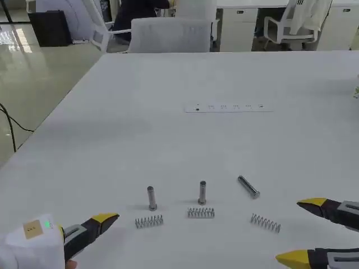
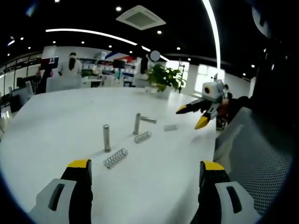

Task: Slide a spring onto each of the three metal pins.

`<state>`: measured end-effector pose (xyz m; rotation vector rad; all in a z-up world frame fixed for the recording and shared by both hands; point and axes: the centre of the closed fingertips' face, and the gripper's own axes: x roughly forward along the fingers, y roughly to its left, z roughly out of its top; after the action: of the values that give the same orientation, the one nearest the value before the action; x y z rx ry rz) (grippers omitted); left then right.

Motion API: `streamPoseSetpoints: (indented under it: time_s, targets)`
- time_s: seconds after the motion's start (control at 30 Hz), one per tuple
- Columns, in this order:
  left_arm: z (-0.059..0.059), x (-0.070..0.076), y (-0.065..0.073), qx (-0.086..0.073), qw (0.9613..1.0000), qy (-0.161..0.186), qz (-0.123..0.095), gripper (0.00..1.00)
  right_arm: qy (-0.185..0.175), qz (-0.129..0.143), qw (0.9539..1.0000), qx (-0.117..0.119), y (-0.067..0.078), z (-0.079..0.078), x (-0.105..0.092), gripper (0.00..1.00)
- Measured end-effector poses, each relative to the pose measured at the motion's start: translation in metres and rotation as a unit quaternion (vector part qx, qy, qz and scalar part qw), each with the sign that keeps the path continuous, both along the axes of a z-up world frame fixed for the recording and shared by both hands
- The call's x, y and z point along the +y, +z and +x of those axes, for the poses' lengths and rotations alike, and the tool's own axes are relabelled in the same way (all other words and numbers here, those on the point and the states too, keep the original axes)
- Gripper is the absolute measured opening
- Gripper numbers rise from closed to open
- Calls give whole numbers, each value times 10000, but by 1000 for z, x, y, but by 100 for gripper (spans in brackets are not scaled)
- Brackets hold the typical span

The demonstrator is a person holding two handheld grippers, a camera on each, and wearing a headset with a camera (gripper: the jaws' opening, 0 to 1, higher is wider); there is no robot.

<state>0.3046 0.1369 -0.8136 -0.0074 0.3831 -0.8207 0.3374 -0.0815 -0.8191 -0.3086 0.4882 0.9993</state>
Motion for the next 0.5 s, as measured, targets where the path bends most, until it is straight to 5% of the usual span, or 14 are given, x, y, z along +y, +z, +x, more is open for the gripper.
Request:
streamPoseSetpoints:
  time_s: [0.5]
  targets:
    - [0, 0, 0, 8, 10000, 22, 21, 92, -40, 35, 10000, 45, -1, 1, -1, 68]
